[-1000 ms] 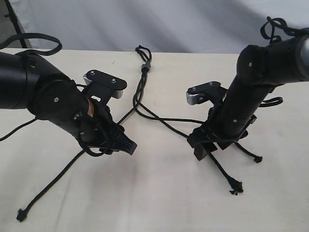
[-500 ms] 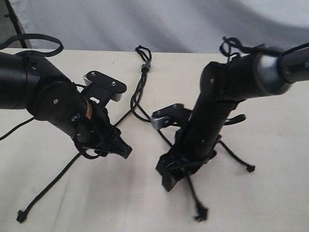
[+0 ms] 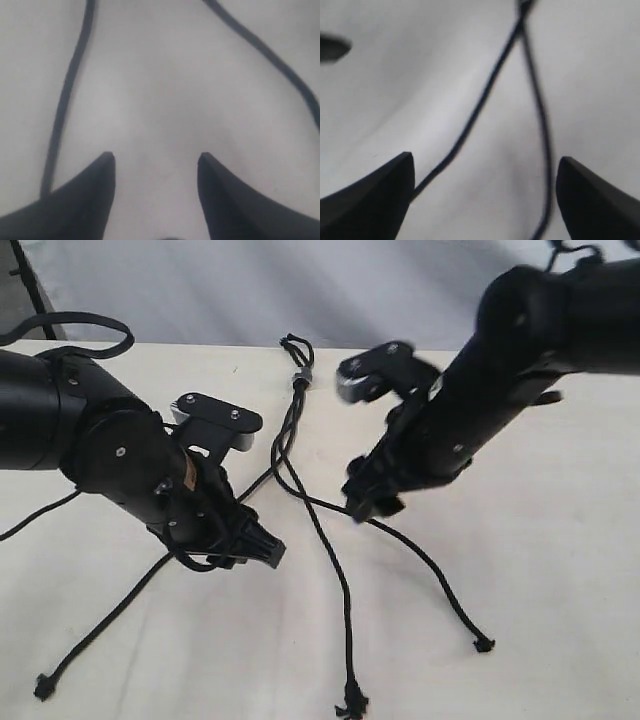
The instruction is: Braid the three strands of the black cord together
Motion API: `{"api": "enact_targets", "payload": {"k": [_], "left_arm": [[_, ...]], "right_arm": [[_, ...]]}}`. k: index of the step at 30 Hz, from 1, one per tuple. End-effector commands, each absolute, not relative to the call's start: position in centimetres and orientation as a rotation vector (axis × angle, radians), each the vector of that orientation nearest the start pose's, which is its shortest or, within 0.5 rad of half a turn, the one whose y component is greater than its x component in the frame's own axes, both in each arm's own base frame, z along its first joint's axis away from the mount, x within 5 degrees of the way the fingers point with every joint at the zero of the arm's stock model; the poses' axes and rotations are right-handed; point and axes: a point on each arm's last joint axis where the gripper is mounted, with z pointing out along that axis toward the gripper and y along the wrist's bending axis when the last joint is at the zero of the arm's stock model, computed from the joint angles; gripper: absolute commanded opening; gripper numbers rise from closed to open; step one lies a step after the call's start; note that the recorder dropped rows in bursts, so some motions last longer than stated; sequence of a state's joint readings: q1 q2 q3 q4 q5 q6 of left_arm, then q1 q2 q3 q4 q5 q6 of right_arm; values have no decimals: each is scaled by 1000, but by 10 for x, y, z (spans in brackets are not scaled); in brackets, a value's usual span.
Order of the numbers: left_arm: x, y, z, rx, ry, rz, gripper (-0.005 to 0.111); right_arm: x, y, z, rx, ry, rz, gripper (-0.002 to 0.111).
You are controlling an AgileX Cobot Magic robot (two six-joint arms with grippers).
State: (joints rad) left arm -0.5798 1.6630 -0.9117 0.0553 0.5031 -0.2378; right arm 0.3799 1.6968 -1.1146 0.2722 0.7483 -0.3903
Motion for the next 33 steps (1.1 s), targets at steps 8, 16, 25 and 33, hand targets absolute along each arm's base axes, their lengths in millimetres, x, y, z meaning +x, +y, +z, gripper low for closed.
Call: {"api": "enact_targets", "payload": {"k": [8, 16, 25, 33], "left_arm": [[247, -257, 166, 719, 2626, -337, 49], [261, -291, 147, 707, 2776, -188, 49], [261, -306, 111, 727, 2818, 28, 48], [257, -306, 105, 837, 2844, 28, 1]], "right_arm": [[338, 45, 200, -416, 2770, 214, 73], [340, 40, 197, -395, 2777, 217, 73], [341, 40, 197, -392, 2767, 213, 73], [341, 40, 198, -387, 2763, 216, 73]]}}
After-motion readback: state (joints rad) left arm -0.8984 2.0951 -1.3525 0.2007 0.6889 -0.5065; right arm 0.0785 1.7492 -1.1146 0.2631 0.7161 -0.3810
